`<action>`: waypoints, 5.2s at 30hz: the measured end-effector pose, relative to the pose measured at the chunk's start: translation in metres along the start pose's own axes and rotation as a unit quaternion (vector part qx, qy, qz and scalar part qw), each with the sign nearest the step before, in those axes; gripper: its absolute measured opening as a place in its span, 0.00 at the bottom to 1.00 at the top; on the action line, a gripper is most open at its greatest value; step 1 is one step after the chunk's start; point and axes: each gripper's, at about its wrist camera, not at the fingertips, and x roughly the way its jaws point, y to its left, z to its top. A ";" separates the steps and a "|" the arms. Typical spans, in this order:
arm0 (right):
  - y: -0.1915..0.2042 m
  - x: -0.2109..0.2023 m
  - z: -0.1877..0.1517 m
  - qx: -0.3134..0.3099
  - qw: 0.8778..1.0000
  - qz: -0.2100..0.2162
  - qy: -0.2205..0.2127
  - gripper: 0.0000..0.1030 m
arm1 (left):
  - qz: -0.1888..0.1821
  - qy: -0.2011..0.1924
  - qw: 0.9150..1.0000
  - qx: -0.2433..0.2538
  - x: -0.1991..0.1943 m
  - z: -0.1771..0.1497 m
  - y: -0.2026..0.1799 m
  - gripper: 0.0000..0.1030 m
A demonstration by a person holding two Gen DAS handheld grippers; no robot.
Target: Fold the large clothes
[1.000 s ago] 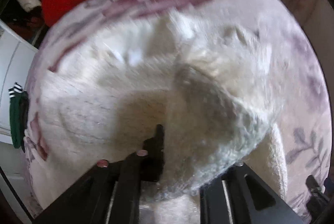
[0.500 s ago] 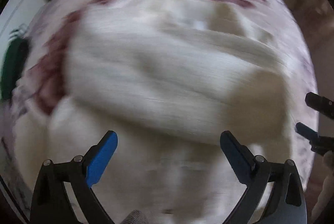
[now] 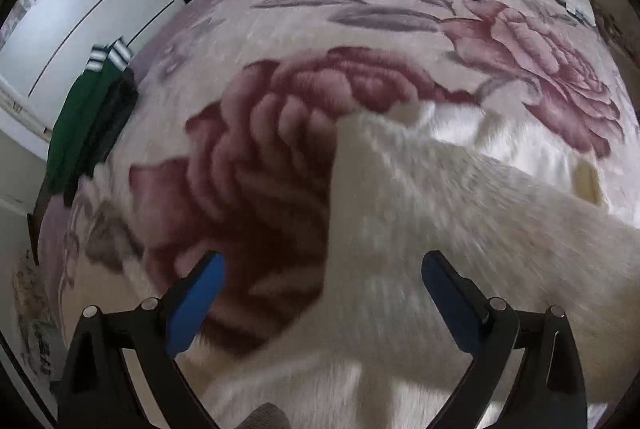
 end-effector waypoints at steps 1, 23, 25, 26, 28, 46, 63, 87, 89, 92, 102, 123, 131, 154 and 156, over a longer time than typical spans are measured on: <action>0.006 -0.004 0.008 -0.011 1.000 -0.002 -0.003 0.16 | 0.009 0.007 1.000 0.009 0.014 0.006 -0.005 0.98; -0.060 0.062 0.018 0.068 0.987 -0.131 0.061 0.63 | 0.034 0.041 0.997 0.055 0.092 0.029 0.001 1.00; -0.074 0.080 0.014 0.076 0.985 -0.130 0.086 0.60 | 0.042 0.049 0.996 0.063 0.110 0.024 -0.008 1.00; -0.075 0.087 0.012 0.073 0.985 -0.130 0.091 0.52 | 0.042 0.039 0.996 0.065 0.105 0.025 -0.007 1.00; -0.067 0.085 0.011 0.062 0.986 -0.127 0.084 0.22 | 0.030 0.013 0.998 0.053 0.079 0.029 0.002 1.00; -0.116 0.061 0.039 0.089 0.972 -0.203 0.078 0.32 | 0.055 0.042 0.993 0.098 0.101 0.027 -0.022 1.00; -0.120 0.049 -0.022 0.114 0.970 -0.191 0.097 0.55 | 0.014 0.086 0.996 0.019 0.074 -0.057 0.051 1.00; -0.102 -0.001 0.069 0.105 0.983 -0.139 0.053 0.47 | 0.015 -0.008 0.994 0.111 0.020 0.023 -0.029 1.00; -0.096 -0.005 0.088 0.097 0.983 -0.150 0.043 0.49 | 0.011 -0.007 0.992 0.122 0.018 0.035 -0.044 1.00; -0.077 0.030 0.121 0.093 0.986 -0.117 0.073 0.49 | -0.008 -0.006 0.989 0.149 0.023 0.054 -0.086 1.00; -0.022 0.185 0.117 0.016 0.967 -0.174 0.185 0.20 | 0.003 0.003 0.966 0.260 0.066 0.067 -0.184 0.99; 0.041 0.143 0.097 -0.020 0.988 0.001 0.154 0.50 | 0.177 -0.104 0.969 0.138 0.041 0.069 -0.081 0.99; 0.086 0.257 0.089 0.001 0.974 0.071 0.215 0.50 | 0.195 -0.055 0.972 0.115 0.075 0.051 -0.042 0.99; 0.114 0.249 0.115 -0.034 0.984 -0.024 0.175 0.33 | 0.139 -0.061 0.984 0.097 0.037 0.038 0.004 0.99; 0.087 0.193 0.096 -0.008 0.985 -0.006 0.173 0.56 | 0.120 -0.063 0.986 0.099 0.022 0.027 0.009 0.99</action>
